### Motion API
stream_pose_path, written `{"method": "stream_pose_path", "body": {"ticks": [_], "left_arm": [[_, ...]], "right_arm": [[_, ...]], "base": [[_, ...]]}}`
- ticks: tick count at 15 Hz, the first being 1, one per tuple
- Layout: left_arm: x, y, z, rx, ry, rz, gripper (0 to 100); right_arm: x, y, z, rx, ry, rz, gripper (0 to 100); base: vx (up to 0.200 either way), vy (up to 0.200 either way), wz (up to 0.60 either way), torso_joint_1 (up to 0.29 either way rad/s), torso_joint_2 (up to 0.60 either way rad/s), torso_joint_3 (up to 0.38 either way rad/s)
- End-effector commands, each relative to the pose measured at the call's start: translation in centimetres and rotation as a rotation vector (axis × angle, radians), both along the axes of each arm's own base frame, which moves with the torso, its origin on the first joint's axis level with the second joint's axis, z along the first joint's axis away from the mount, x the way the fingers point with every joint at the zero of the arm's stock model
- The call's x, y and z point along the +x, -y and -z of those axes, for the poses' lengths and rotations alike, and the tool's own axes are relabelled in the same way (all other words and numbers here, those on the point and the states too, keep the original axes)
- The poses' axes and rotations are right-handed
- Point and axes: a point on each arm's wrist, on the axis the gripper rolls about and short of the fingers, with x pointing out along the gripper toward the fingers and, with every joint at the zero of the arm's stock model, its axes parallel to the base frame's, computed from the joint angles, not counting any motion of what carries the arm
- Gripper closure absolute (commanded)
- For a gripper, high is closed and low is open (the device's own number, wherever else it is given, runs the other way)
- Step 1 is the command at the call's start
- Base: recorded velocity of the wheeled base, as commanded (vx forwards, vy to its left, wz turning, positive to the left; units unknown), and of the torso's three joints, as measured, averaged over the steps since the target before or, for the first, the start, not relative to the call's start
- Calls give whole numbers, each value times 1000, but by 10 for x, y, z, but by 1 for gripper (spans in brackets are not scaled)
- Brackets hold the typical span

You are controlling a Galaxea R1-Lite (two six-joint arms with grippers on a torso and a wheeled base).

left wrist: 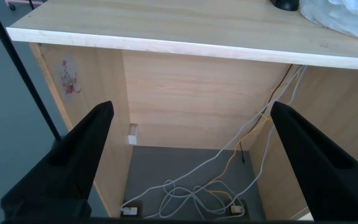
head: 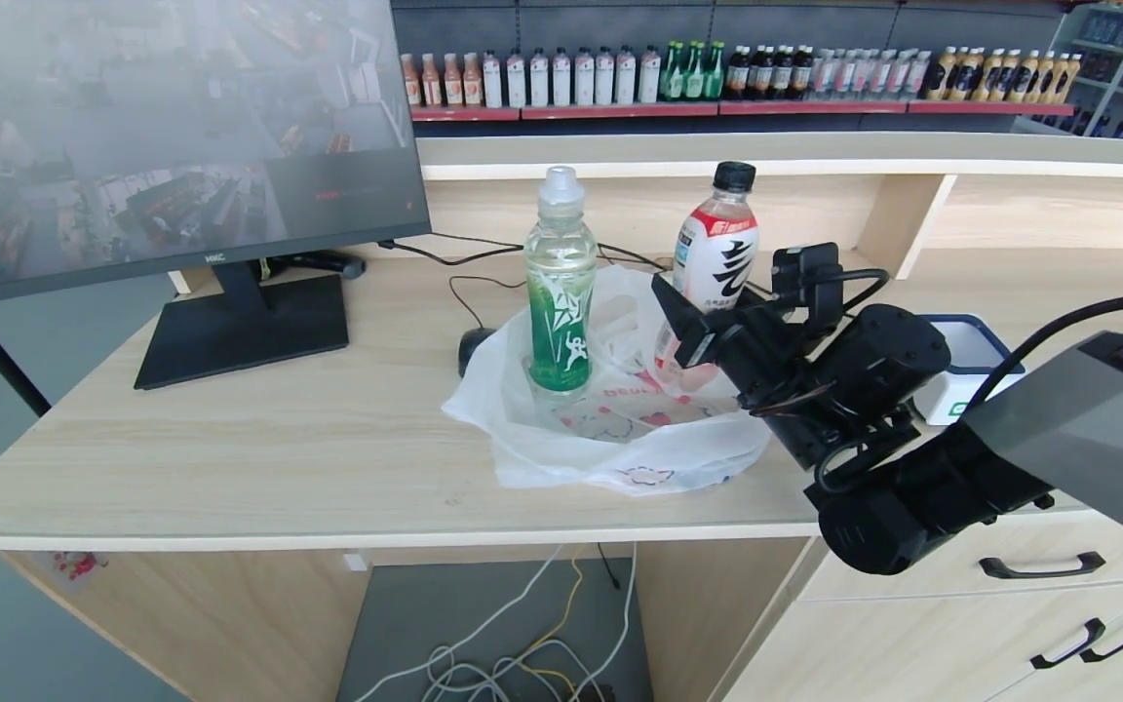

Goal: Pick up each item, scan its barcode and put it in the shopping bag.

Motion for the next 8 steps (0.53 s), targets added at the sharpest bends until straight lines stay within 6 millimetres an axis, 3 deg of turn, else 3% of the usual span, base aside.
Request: {"method": "stream_pose_path", "body": {"ticks": [1,8], "left_arm": [[0,0,0,0,-1,-1,0],[0,0,0,-2,-1,-2,0]], "right_arm": [[1,-1,1,3,-1,-2,100],[8,1,17,-13,-39,8,100]], "base": [[0,0,0,0,0,0],[0,0,0,0,0,0]]}}
